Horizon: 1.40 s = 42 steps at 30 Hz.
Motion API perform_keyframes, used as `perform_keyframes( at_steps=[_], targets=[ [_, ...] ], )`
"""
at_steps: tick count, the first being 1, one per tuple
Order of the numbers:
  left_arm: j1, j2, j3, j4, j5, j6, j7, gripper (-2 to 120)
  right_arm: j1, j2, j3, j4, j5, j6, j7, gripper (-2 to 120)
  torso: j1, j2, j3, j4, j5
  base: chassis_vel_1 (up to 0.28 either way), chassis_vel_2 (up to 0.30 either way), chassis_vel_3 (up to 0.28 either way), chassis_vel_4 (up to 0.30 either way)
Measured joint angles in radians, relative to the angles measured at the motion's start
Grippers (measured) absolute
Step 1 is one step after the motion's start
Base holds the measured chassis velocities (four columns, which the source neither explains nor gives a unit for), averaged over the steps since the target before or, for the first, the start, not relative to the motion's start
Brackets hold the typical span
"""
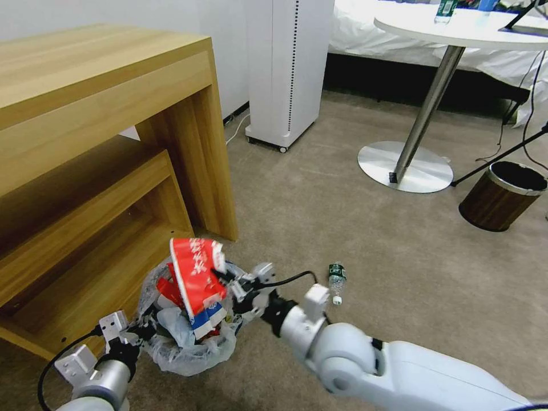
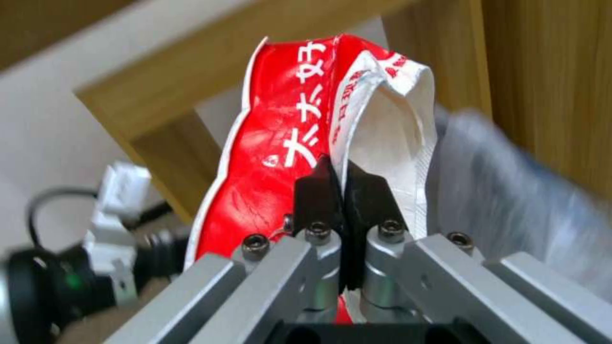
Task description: Pick up the trash bin and place the garbage on the floor into it.
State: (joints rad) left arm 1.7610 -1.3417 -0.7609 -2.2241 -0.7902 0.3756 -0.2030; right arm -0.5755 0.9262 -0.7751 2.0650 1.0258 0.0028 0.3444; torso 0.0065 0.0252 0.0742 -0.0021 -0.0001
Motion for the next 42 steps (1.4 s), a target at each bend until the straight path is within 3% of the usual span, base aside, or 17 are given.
perform_keyframes(
  at_steps=[5,12,17,19,21,23,28,31,32,35,42],
  targets=[
    [0.002,-0.002,-0.005,0.000,0.000,-0.002,0.000,0,0.027,0.045,-0.077,-0.030,0.025,-0.056,0.107,0,0.000,0.000,0.000,0.0000,0.0000,0.000,0.000,0.000,0.000],
    [-0.001,0.000,-0.006,0.012,-0.001,-0.004,0.001,0,0.028,0.090,-0.090,-0.075,0.029,-0.104,0.205,0,0.000,0.000,0.000,-0.0001,0.0001,0.000,0.000,0.000,0.000],
    [-0.010,0.000,-0.002,0.025,-0.001,-0.006,0.002,0,0.028,0.099,-0.082,-0.081,0.031,-0.106,0.211,0,0.000,0.000,0.000,0.0000,0.0001,0.000,0.000,0.000,0.000],
    [-0.019,-0.001,0.002,0.033,-0.002,-0.006,0.002,0,0.027,0.091,-0.072,-0.075,0.026,-0.097,0.188,7,0.000,0.000,0.000,0.0000,0.0001,0.000,0.000,0.000,0.000],
    [-0.019,-0.001,0.002,0.033,-0.002,-0.006,0.002,0,0.027,0.091,-0.072,-0.075,0.026,-0.097,0.188,7,0.000,0.000,0.000,0.0000,0.0001,0.000,0.000,0.000,0.000],
    [-0.027,0.002,0.003,0.038,-0.004,-0.006,0.002,0,0.022,0.070,-0.068,-0.062,-0.005,-0.074,0.145,27,0.000,0.000,0.000,-0.0001,0.0001,0.000,0.000,0.000,0.000],
    [-0.025,0.003,0.003,0.038,-0.005,-0.006,0.002,0,0.016,0.060,-0.067,-0.058,-0.017,-0.072,0.137,44,0.000,0.000,0.000,-0.0001,0.0002,0.000,0.000,0.000,0.000],
    [-0.022,0.000,0.003,0.039,-0.004,-0.006,0.002,0,0.010,0.053,-0.061,-0.061,-0.059,-0.019,0.066,59,0.000,0.000,0.000,-0.0001,0.0002,0.000,0.000,0.000,0.000],
    [-0.022,0.000,0.003,0.039,-0.004,-0.006,0.002,0,0.010,0.053,-0.061,-0.061,-0.059,-0.019,0.066,59,0.000,0.000,0.000,-0.0001,0.0002,0.000,0.000,0.000,0.000],
    [-0.023,-0.006,0.006,0.040,0.000,-0.006,0.003,0,-0.005,0.051,-0.038,-0.099,-0.127,0.111,-0.083,73,0.000,0.000,0.000,0.0000,0.0002,0.000,0.000,0.000,0.000],
    [-0.024,-0.007,0.006,0.046,0.002,-0.006,0.004,0,-0.052,0.034,0.067,-0.099,-0.177,0.236,-0.249,94,0.000,0.000,0.000,0.0000,0.0002,0.000,0.000,0.000,0.000]
  ],
)
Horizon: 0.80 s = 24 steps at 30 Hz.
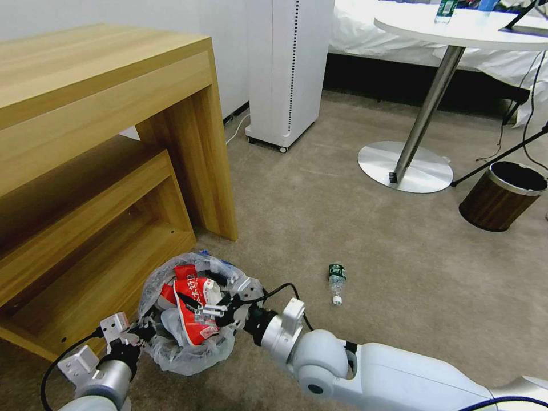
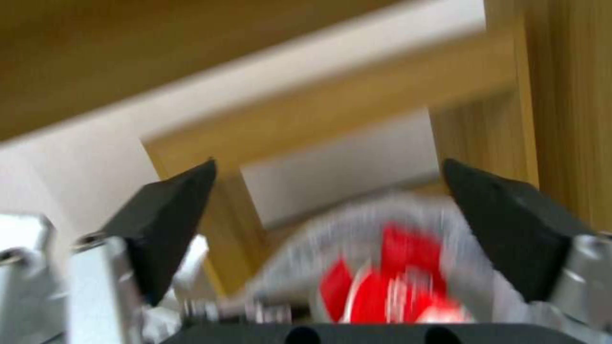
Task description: Pick up the trash bin and place the garbage on the floor into it.
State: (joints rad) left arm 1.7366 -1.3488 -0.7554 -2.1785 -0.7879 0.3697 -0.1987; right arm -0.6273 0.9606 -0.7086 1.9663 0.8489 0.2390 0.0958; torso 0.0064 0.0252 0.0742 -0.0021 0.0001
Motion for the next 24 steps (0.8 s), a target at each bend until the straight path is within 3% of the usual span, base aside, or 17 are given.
perform_keyframes(
  at_steps=[2,6,8,9,12,14,16,17,20,24],
  targets=[
    [0.003,-0.003,-0.005,0.001,0.001,0.000,0.000,0,-0.036,-0.019,0.065,0.033,-0.018,0.048,-0.033,99,0.000,0.000,0.000,-0.0001,0.0001,0.000,0.000,0.000,0.000],
    [0.008,-0.008,-0.013,0.000,0.003,0.000,0.000,0,-0.111,-0.045,0.185,0.087,-0.019,0.055,-0.025,100,0.000,0.000,0.000,0.0002,0.0000,0.000,0.000,0.000,0.000],
    [0.008,-0.006,-0.019,0.000,0.003,-0.002,0.000,0,-0.225,-0.067,0.354,0.140,-0.012,0.048,0.006,100,0.000,0.000,0.000,-0.0001,0.0003,0.000,0.000,0.000,0.000],
    [0.008,-0.006,-0.019,0.000,0.003,-0.002,0.000,0,-0.225,-0.067,0.354,0.140,-0.012,0.048,0.006,100,0.000,0.000,0.000,-0.0001,0.0003,0.000,0.000,0.000,0.000],
    [0.007,-0.002,-0.022,0.001,-0.001,-0.003,0.000,0,-0.346,-0.091,0.521,0.222,0.050,0.005,0.107,100,0.000,0.000,0.000,-0.0002,0.0001,0.000,0.000,0.000,0.000],
    [0.007,0.000,-0.022,0.001,-0.002,-0.003,0.000,0,-0.374,-0.095,0.557,0.240,0.064,-0.009,0.141,100,0.000,0.000,0.000,0.0000,0.0002,0.000,0.000,0.000,0.000],
    [0.007,0.006,-0.023,0.008,-0.002,-0.004,0.000,0,-0.505,-0.114,0.686,0.292,0.118,-0.078,0.278,100,0.000,0.000,0.000,-0.0002,0.0000,0.000,0.000,0.000,0.000],
    [0.007,0.006,-0.023,0.008,-0.002,-0.004,0.000,0,-0.505,-0.114,0.686,0.292,0.118,-0.078,0.278,100,0.000,0.000,0.000,-0.0002,0.0000,0.000,0.000,0.000,0.000],
    [0.003,0.012,-0.020,0.016,-0.003,-0.005,0.001,0,-0.591,-0.116,0.743,0.294,0.174,-0.148,0.435,100,0.000,0.000,0.000,-0.0002,0.0003,0.000,0.000,0.000,0.000],
    [-0.004,0.014,-0.017,0.024,-0.004,-0.006,0.002,0,-0.636,-0.113,0.772,0.270,0.233,-0.229,0.539,100,0.000,0.000,0.000,0.0000,0.0001,0.000,0.000,0.000,0.000]
  ],
)
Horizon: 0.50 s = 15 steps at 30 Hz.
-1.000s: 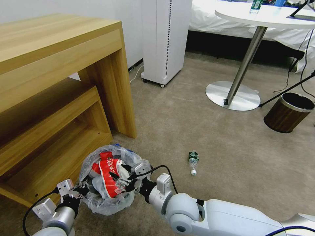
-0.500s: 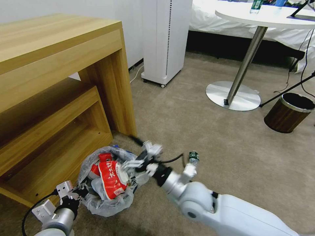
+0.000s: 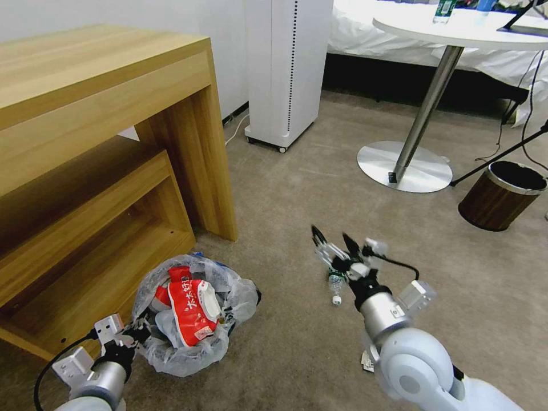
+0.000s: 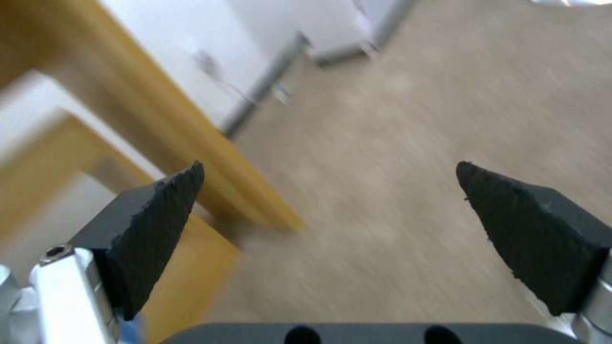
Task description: Pick up the trash bin and place the garbage on the floor into it.
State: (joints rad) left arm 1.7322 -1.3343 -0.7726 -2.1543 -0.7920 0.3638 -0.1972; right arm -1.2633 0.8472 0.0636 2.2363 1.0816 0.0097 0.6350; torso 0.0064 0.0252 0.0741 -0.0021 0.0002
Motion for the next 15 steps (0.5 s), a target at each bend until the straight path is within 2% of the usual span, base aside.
perform_keyframes(
  at_steps=[5,8,12,15],
  targets=[
    [-0.009,0.006,0.000,0.013,-0.005,-0.002,0.000,0,0.001,-0.006,0.004,-0.036,0.059,-0.075,0.074,100,0.000,0.000,0.000,0.0000,0.0000,0.000,0.000,0.000,0.000],
    [-0.015,0.013,-0.001,0.022,-0.008,-0.003,0.000,0,0.017,-0.019,0.004,-0.086,0.153,-0.170,0.160,100,0.000,0.000,0.000,0.0002,-0.0001,0.000,0.000,0.000,0.000],
    [-0.019,0.015,-0.001,0.029,-0.008,-0.004,0.000,0,0.013,-0.029,0.004,-0.110,0.209,-0.215,0.206,100,0.000,0.000,0.000,0.0001,-0.0002,0.000,0.000,0.000,0.000],
    [-0.033,0.015,0.005,0.044,-0.008,-0.005,0.000,0,-0.022,-0.017,-0.011,-0.144,0.321,-0.294,0.334,100,0.000,0.000,0.000,0.0001,-0.0002,0.000,0.000,0.000,0.000]
  ],
)
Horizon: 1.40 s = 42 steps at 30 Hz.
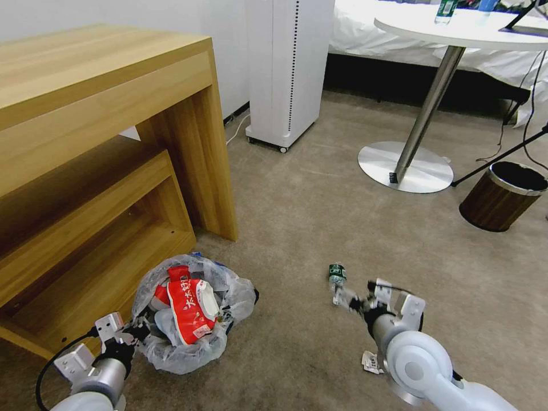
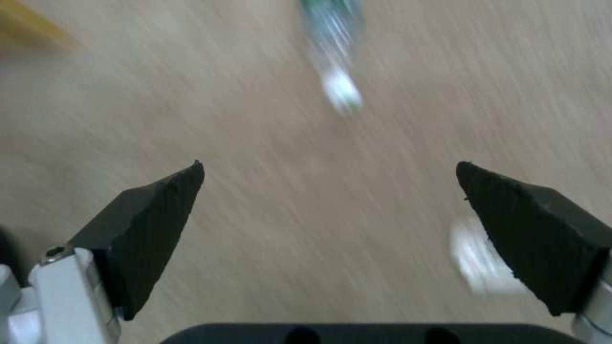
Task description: Pick up the trash bin and place the garbage on the floor into it.
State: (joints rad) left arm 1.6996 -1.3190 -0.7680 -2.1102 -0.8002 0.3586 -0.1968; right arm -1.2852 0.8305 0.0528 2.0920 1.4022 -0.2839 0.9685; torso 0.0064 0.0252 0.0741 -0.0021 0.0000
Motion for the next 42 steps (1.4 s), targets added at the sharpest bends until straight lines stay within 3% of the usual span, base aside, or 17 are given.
perform_keyframes(
  at_steps=[9,19,27,34,42],
  targets=[
    [-0.020,-0.001,0.004,0.015,-0.001,-0.001,-0.001,0,-0.085,0.060,0.008,-0.177,-0.015,-0.034,0.040,100,0.000,0.000,0.000,-0.0001,0.0003,0.000,0.000,0.000,0.000],
    [-0.022,-0.007,0.005,0.026,0.000,-0.012,0.001,0,-0.061,0.069,-0.024,-0.363,-0.133,0.001,-0.027,100,0.000,0.000,0.000,-0.0001,0.0000,0.000,0.000,0.000,0.000],
    [-0.016,-0.007,0.003,0.024,0.001,-0.015,0.003,0,-0.005,0.059,-0.068,-0.402,-0.178,0.009,-0.064,100,0.000,0.000,0.000,0.0001,0.0000,0.000,0.000,0.000,0.000],
    [-0.006,-0.015,0.001,0.012,0.002,-0.018,0.004,0,0.026,0.044,-0.176,-0.462,-0.308,0.053,-0.162,98,0.000,0.000,0.000,0.0000,0.0002,0.000,0.000,0.000,0.000],
    [0.001,-0.016,-0.001,0.011,0.005,-0.021,0.005,0,0.023,0.045,-0.201,-0.498,-0.361,0.085,-0.187,93,0.000,0.000,0.000,0.0000,0.0000,0.000,0.000,0.000,0.000]
  ],
)
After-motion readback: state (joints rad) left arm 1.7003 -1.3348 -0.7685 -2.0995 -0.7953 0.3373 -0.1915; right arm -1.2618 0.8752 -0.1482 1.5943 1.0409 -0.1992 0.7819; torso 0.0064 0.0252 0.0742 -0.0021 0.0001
